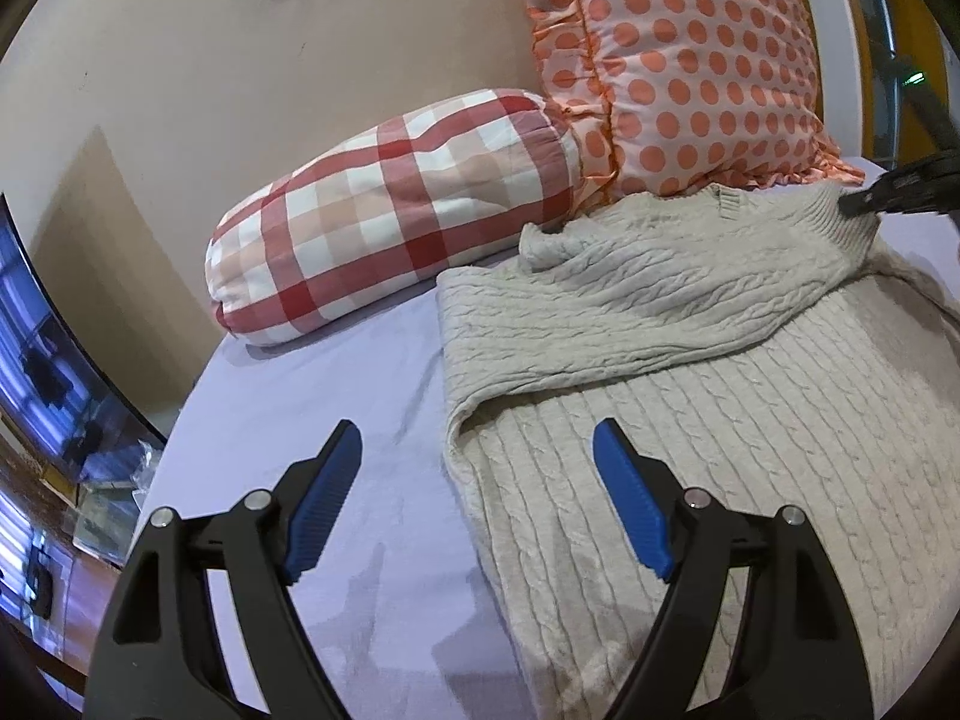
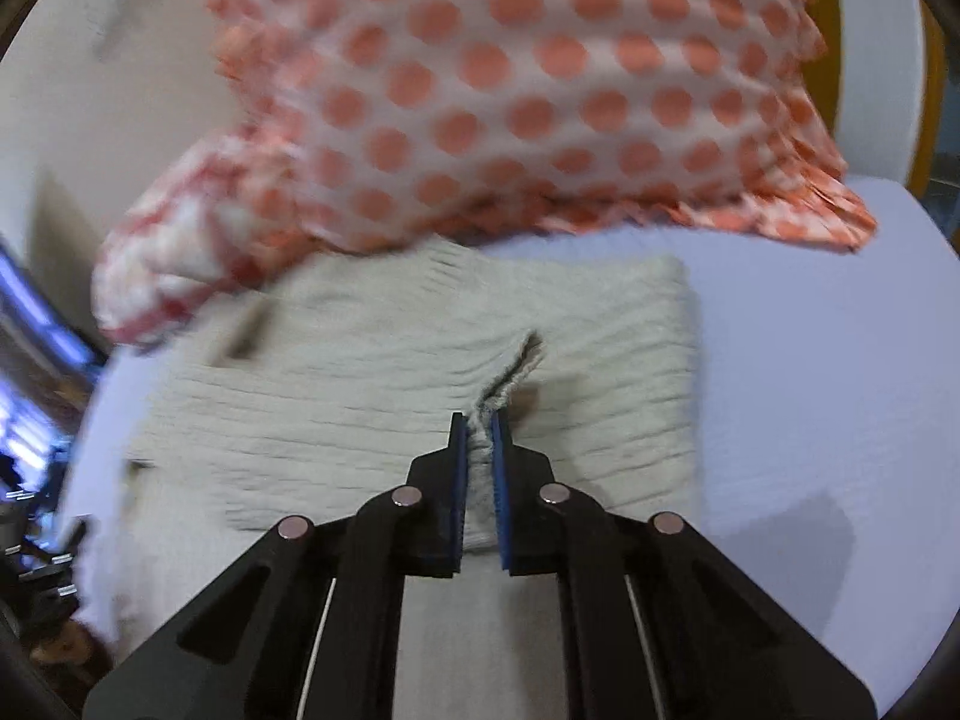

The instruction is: Fold small clothes

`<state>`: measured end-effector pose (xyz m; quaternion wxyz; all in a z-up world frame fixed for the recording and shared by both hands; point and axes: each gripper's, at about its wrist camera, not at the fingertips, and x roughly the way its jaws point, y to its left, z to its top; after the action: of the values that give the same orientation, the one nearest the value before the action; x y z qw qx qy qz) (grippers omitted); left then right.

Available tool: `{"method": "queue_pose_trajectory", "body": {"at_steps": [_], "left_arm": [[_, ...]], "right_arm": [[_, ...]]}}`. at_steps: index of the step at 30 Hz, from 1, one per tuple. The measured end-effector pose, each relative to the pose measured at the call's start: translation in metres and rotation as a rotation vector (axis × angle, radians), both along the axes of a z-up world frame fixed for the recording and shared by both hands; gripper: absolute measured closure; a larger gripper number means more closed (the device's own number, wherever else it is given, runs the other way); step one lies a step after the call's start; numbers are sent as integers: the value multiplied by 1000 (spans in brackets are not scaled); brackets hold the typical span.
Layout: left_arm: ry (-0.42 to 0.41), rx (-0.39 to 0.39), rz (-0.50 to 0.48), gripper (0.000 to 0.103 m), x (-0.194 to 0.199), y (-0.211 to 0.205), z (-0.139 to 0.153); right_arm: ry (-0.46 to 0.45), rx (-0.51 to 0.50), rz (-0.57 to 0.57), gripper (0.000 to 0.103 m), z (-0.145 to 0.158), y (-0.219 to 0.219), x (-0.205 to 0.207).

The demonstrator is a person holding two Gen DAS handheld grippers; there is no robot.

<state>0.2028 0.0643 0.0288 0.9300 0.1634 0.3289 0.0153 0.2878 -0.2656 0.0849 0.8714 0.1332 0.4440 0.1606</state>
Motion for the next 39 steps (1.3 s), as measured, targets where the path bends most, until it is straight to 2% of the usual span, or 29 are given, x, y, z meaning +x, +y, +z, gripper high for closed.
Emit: {"method": "queue_pose_trajectory", "body": {"at_steps": [4,9,11,13,15,16,18,20,22,24,27,30,34,36,39], "left_arm": [[3,-31,27,24,3,6,1],[-14,-60,34,24,-2,13,6],[-19,-76,28,24,-6,16,9],[-29,-86,28,24,-10,21,12],[-39,-88,38,24,-12,27,14],[-42,-90,43,24,-14,28,14],[-47,-100,54,24,-16,33,15],[-49,-112,65,24,-18,39,15],[-46,-120,71,24,-18,42,15],[-46,-125,69,24,-21,42,15],[-56,-123,63,23,-26,43,17],[-64,-118,57,22,-30,44,19],[-47,-126,32,22,-29,48,18],[-24,-146,27,22,-26,50,15],[-21,-157,18,22,-27,57,11]], "right_arm": [[-52,86,239,96,31,47,-38],[2,114,549,96,33,113,-99],[46,93,644,96,25,132,-116],[106,-2,702,94,16,152,-128],[142,-48,697,85,15,159,-127],[138,-33,686,81,19,158,-122],[89,16,637,65,36,152,-105],[17,-4,548,65,49,153,-77],[6,-38,464,65,49,159,-45],[60,-38,351,65,40,165,0],[153,-27,183,65,7,169,68],[228,3,96,65,-23,168,109],[274,45,85,65,-47,174,129],[246,18,102,65,-39,176,118],[211,58,222,65,-16,171,77]]}}
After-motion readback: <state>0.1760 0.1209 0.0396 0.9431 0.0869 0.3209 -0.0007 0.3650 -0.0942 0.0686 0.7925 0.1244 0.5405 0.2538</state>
